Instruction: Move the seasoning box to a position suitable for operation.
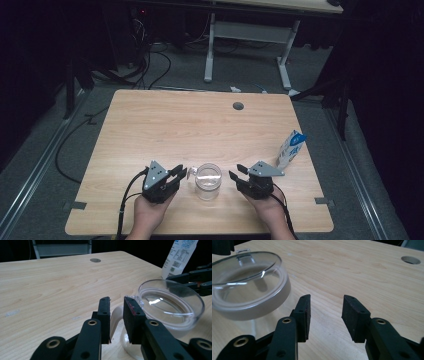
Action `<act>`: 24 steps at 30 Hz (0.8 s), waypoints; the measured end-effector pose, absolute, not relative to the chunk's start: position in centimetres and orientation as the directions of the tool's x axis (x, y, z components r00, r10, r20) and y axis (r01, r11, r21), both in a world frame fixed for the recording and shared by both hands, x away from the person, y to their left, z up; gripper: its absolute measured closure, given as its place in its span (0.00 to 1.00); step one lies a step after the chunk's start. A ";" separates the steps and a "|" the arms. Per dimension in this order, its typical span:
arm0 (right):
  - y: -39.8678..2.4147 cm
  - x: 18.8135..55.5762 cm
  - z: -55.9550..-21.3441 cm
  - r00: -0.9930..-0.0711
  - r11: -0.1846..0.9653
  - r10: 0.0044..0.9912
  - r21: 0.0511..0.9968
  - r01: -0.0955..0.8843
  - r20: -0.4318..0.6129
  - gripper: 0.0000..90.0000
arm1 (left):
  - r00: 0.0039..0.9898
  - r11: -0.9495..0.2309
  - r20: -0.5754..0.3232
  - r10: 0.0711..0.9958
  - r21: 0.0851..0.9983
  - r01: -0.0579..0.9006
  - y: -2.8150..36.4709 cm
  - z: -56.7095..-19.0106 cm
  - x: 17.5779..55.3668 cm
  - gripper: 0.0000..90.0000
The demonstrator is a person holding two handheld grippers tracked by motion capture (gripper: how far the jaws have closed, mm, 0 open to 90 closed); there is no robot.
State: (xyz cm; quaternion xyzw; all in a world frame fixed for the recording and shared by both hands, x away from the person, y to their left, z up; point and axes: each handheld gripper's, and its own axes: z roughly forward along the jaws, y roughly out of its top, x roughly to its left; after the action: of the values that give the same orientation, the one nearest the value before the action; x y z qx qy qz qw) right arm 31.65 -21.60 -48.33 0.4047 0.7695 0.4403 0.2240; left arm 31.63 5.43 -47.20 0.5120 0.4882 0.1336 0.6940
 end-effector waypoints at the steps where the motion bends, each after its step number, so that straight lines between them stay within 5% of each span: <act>1: -21.6 31.7 -48.3 -0.569 0.280 0.822 0.861 0.425 0.013 0.67 | 0.491 0.442 -0.542 0.682 0.841 0.314 5.3 -47.1 31.7 0.85; 7: -21.5 31.5 -49.2 -0.586 0.277 0.809 0.859 0.432 0.034 0.68 | 0.498 0.438 -0.531 0.685 0.847 0.300 4.3 -46.5 32.1 0.91; 24: -21.6 30.9 -49.7 -0.609 0.293 0.792 0.854 0.429 0.034 1.00 | 0.503 0.424 -0.517 0.693 0.856 0.295 3.1 -46.2 32.3 1.00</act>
State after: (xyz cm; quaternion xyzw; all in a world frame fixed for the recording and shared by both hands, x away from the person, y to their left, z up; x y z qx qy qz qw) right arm 30.92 -21.56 -49.71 0.3926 0.7779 0.4466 0.2034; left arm 32.28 3.05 -46.24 0.5173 0.4776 0.1429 0.6956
